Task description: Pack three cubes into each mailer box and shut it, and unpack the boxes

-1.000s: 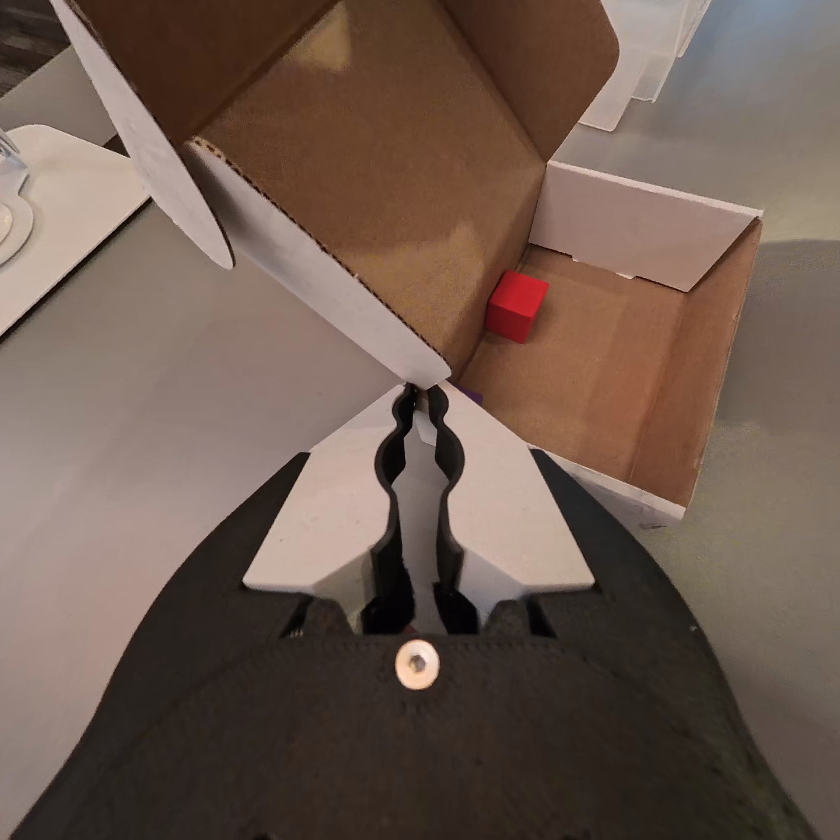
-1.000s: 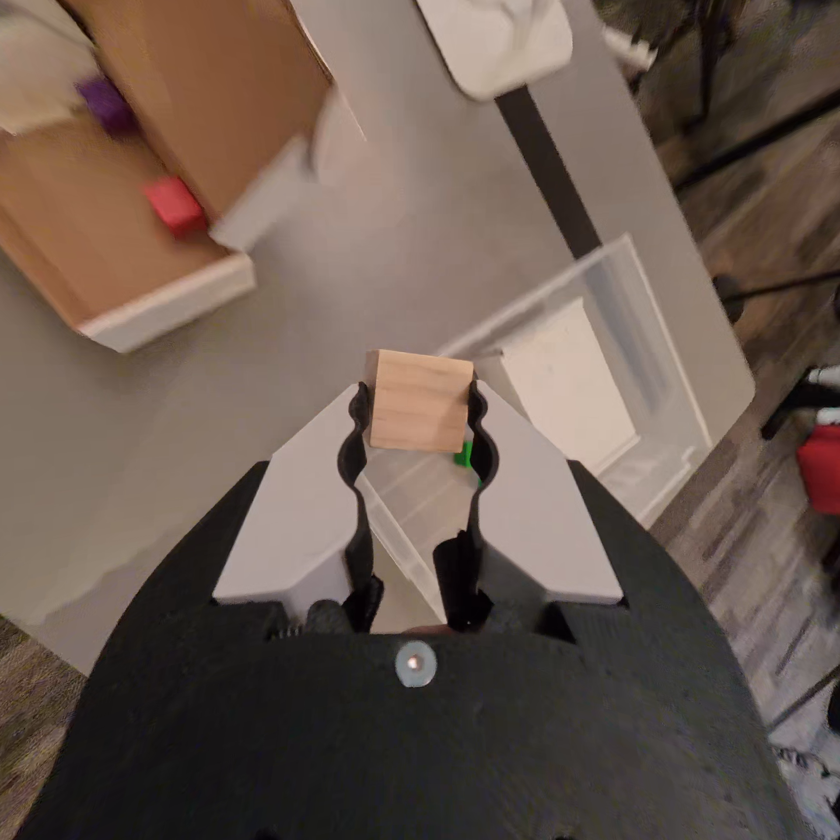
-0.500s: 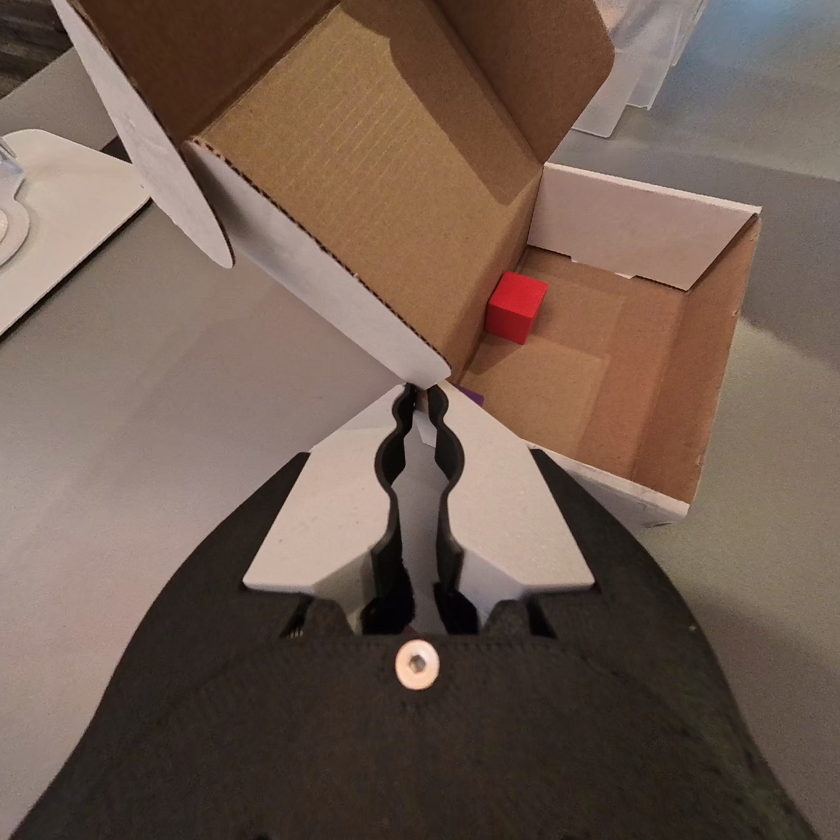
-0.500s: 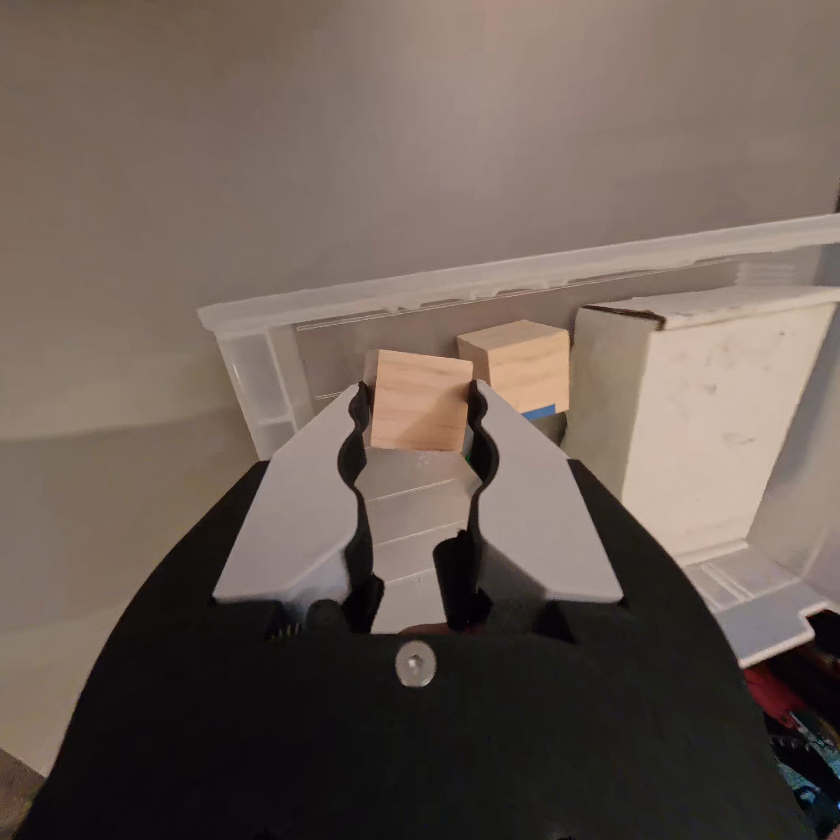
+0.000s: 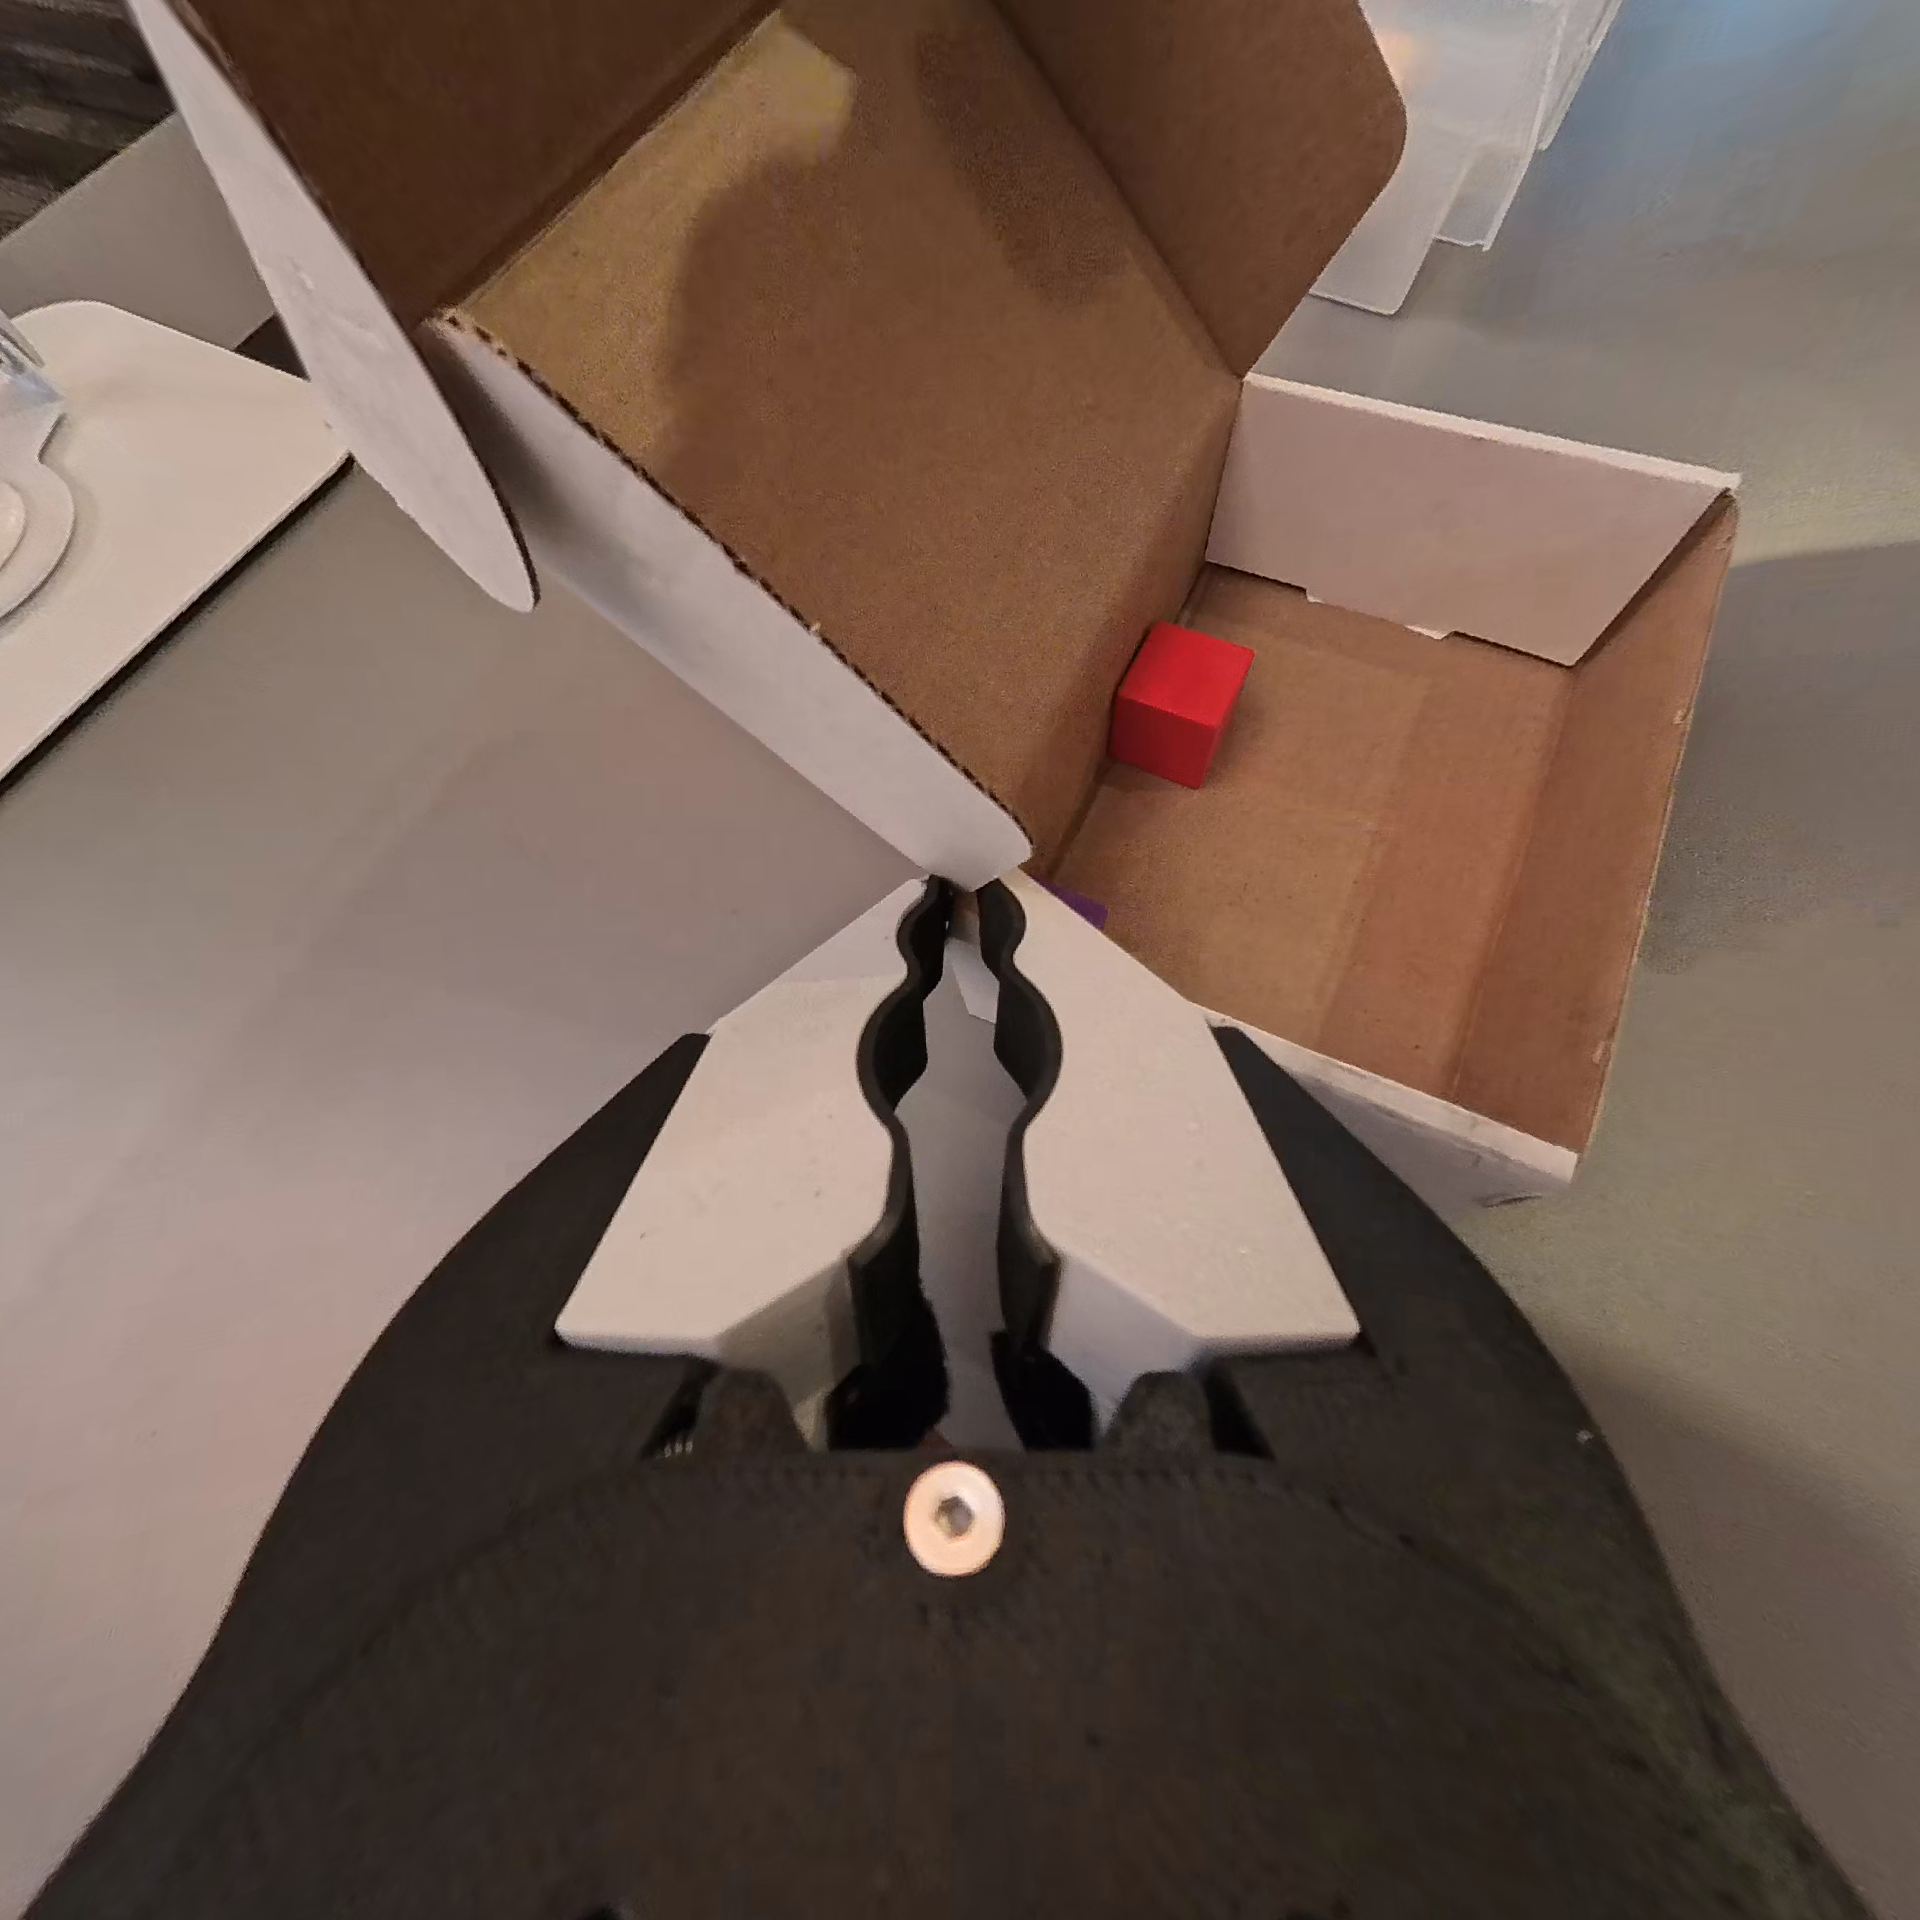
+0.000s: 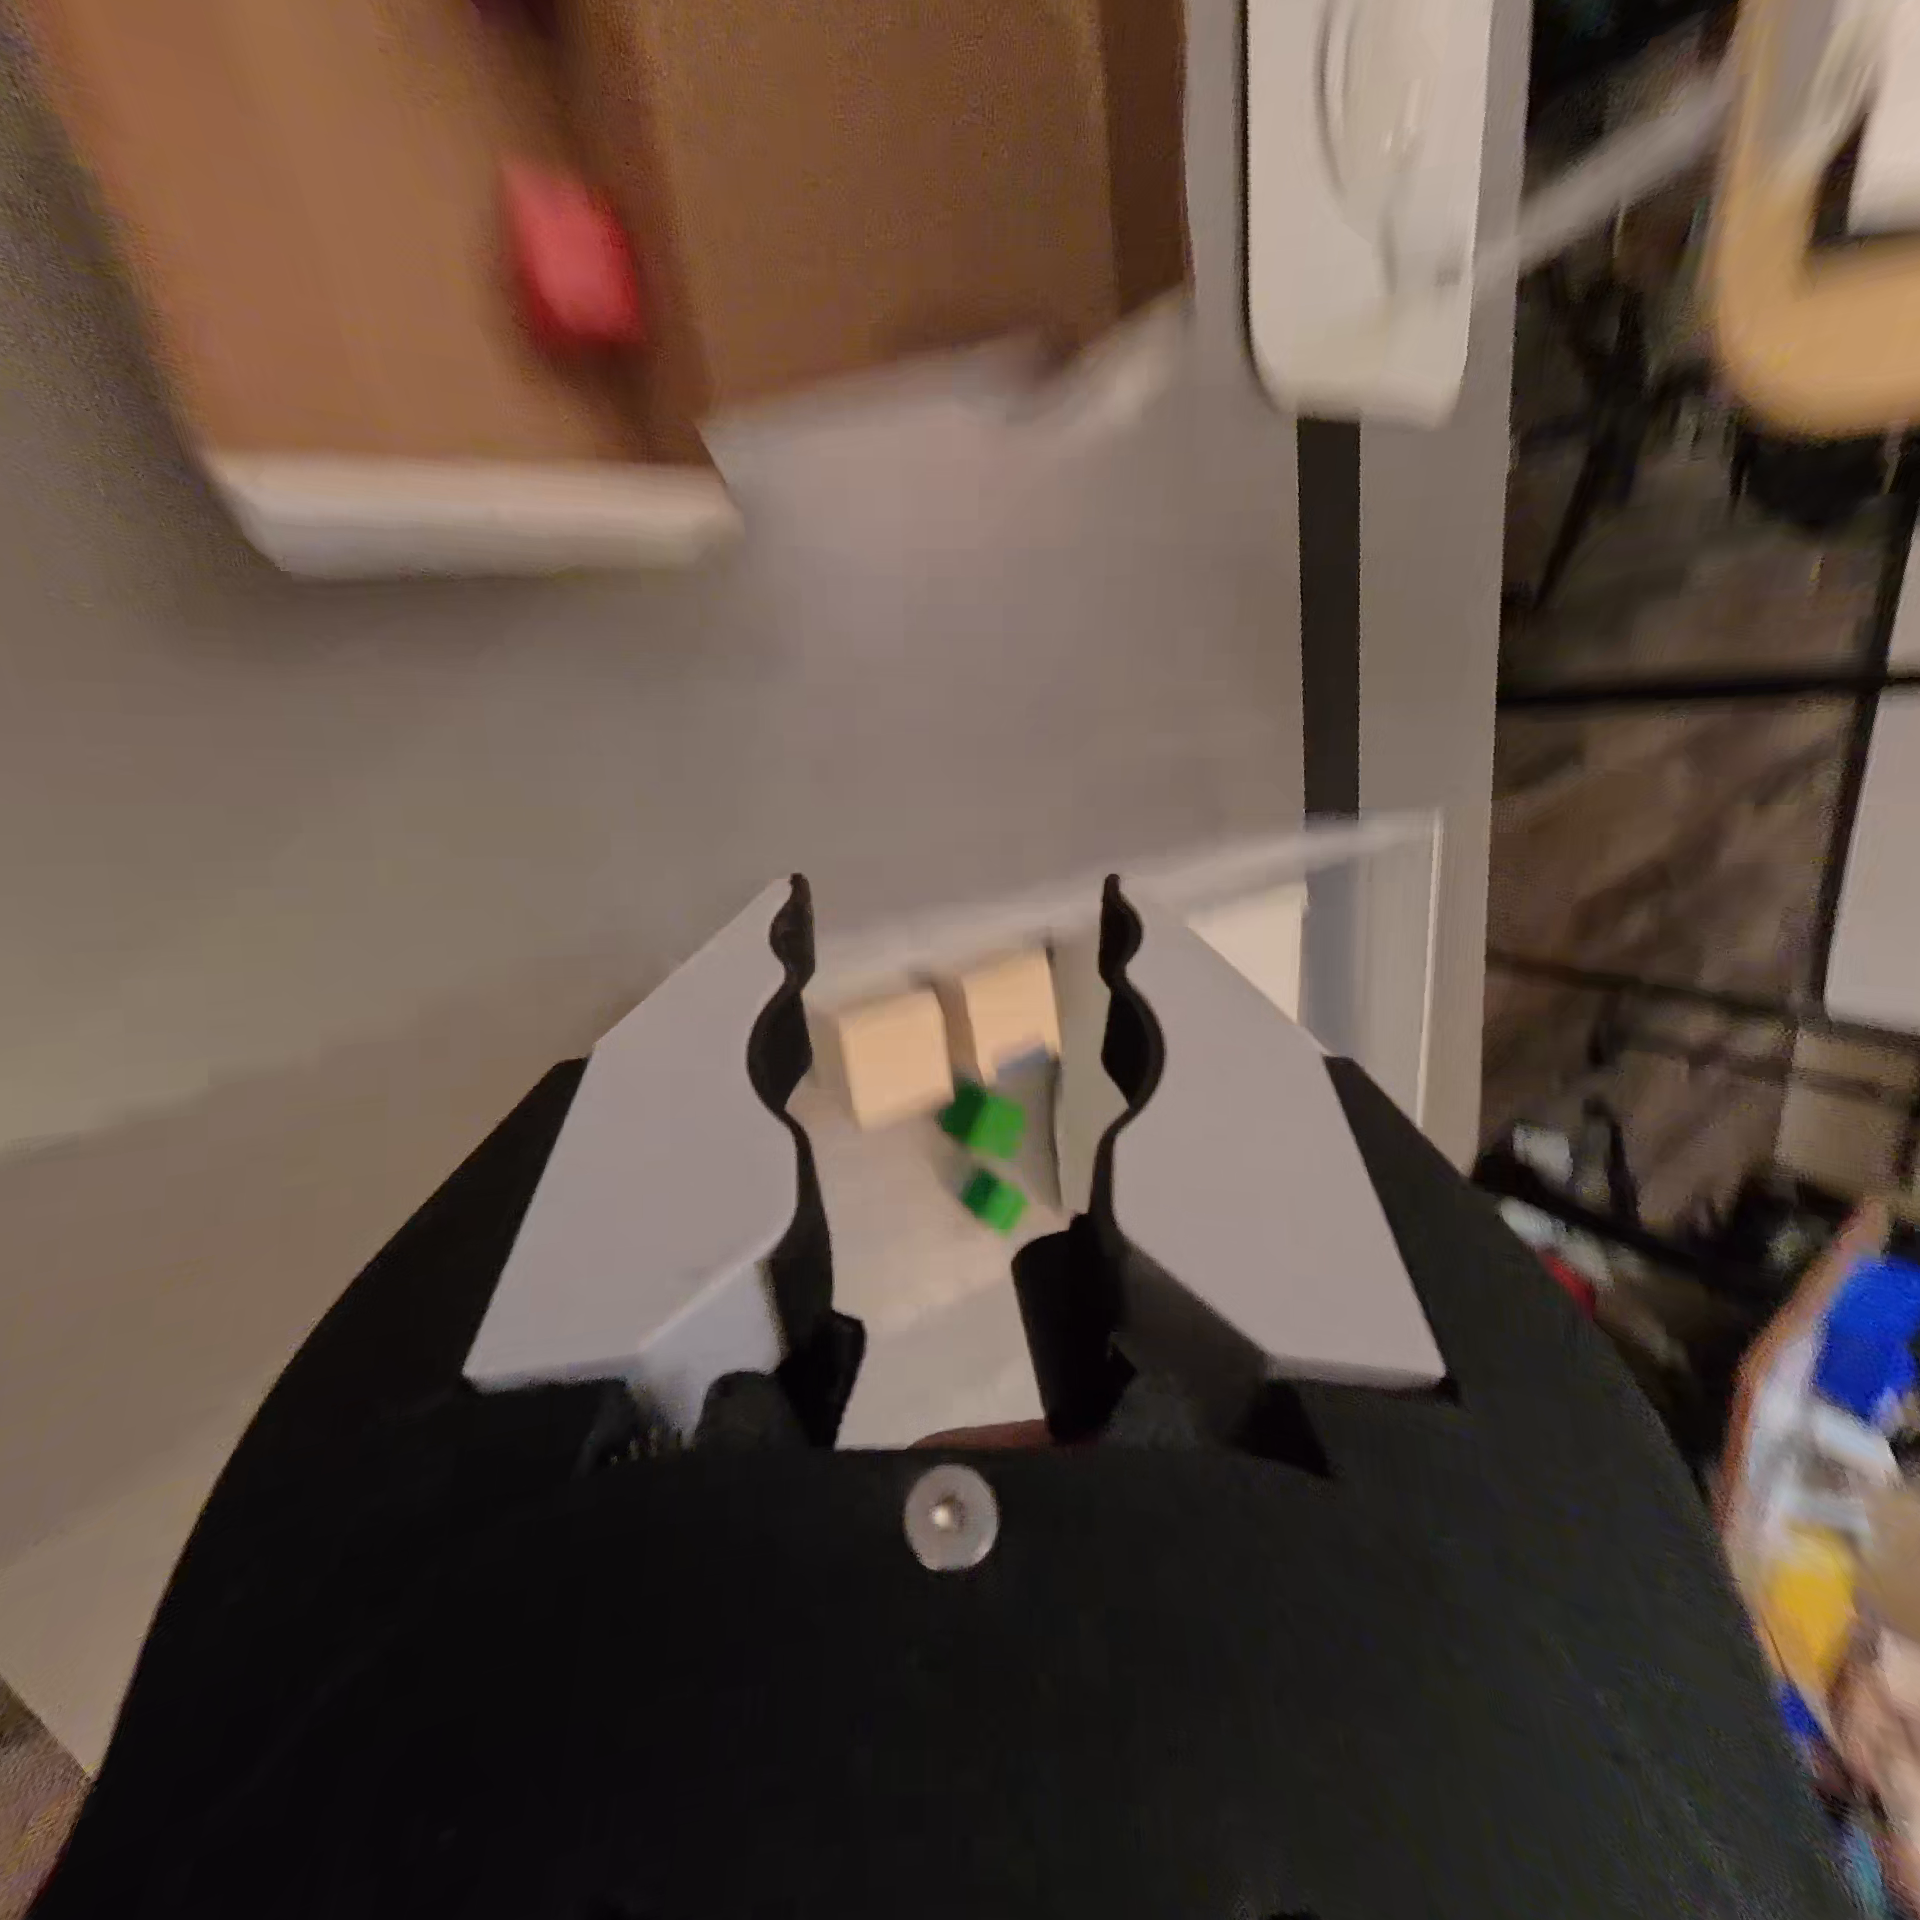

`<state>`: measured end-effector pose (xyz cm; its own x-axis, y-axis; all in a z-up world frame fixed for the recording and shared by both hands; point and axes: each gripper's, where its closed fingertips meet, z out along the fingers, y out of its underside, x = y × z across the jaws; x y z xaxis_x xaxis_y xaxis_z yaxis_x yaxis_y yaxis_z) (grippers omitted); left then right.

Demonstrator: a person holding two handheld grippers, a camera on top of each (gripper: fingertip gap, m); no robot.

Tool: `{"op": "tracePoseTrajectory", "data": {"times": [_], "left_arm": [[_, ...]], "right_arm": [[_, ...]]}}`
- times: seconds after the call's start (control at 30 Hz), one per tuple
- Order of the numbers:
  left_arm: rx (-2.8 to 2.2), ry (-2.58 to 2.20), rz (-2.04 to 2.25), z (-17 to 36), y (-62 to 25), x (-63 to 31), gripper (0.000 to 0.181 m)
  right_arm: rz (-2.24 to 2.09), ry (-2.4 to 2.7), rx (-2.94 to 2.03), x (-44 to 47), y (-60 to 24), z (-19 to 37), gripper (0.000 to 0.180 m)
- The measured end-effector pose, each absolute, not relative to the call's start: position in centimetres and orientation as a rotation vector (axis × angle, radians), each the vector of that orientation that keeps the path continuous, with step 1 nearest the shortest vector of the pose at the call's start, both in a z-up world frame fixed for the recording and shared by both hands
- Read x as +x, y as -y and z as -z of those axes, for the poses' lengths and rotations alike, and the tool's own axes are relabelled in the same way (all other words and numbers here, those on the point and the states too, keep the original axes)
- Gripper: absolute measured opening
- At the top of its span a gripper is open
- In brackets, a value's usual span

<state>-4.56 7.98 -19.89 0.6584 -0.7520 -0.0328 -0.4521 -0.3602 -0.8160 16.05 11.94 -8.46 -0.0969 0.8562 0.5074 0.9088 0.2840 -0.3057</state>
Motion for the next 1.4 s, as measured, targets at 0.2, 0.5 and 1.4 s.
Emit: {"op": "tracePoseTrajectory", "data": {"times": [0.2, 0.5, 1.4], "left_arm": [[-2.006, -0.943, 0.412, 19.8, -7.9, -4.5, 0.004], [-1.995, -0.946, 0.383, 19.9, -7.9, -4.5, 0.004], [-1.966, -0.972, 0.342, 19.9, -8.1, -4.6, 0.004]], "right_arm": [[-0.071, 2.175, -1.484, 5.9, -4.0, 12.6, 0.041], [0.149, 2.193, -1.648, 3.4, -8.1, 21.6, 0.033], [0.111, 2.031, -1.612, 10.9, -10.5, 11.8, 0.026]]}}
